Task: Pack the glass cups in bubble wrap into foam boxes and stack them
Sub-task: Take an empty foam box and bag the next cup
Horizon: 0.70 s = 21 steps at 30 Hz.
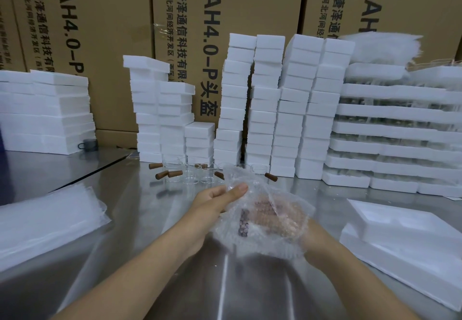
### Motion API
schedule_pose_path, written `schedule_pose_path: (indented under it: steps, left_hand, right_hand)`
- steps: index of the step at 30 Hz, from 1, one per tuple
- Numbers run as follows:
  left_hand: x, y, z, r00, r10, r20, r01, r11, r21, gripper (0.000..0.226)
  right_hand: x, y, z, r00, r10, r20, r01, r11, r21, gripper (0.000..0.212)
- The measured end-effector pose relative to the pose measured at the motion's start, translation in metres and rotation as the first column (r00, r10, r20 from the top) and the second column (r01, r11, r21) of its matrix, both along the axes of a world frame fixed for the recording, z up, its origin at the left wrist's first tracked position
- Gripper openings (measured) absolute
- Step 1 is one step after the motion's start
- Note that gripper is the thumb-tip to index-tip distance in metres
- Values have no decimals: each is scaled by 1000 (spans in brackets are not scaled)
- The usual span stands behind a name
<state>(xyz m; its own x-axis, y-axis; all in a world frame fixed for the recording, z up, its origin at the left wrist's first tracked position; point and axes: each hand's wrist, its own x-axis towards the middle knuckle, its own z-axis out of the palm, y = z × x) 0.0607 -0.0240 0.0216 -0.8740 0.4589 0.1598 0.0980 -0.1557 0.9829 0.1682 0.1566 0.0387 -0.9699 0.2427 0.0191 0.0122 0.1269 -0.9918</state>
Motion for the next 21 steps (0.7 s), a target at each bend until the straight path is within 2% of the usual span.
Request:
schedule_pose_path:
  steps: [2,4,7,9,11,13,14,16,21]
  left_hand:
    - [-1,-2,0,998,35,55,-40,995,93,89]
    - [-2,-4,-1,992,47,120,-68,982,177,82]
    - [-4,-5,0,979,18,201,-69,966,249,77]
    - [-5,-5,-1,969,22,248,-92,958,273,76]
    - [-5,-4,-2,964,7,264,-83,958,276,76]
    - [-4,-3,-2,969,-17,247,-50,964,262,76]
    - [-4,-2,-3,971,-31,238,-32,967,253,76]
    - [-3,-1,-4,974,-64,217,14,975,223,76]
    - [-1,4,-6,987,-80,142,62,990,124,78]
  right_hand:
    - [-4,-6,10,996,-25,-83,33,995,95,16]
    - [-10,-2,9,980,-96,-174,134,966,221,28]
    - [-7,1,7,962,-186,-198,217,965,147,47]
    - [-9,3,4,976,-120,-182,121,993,-6,58]
    - [-9,0,3,989,-63,-135,52,995,-85,79]
    - [-11,-2,1,994,-38,-104,34,999,-36,99]
    - [-10,-5,2,995,-48,-89,48,999,-9,102]
    - [-15,-2,-4,990,-95,-100,96,995,5,102]
    - [-23,11,-7,960,-220,-173,204,973,-106,85]
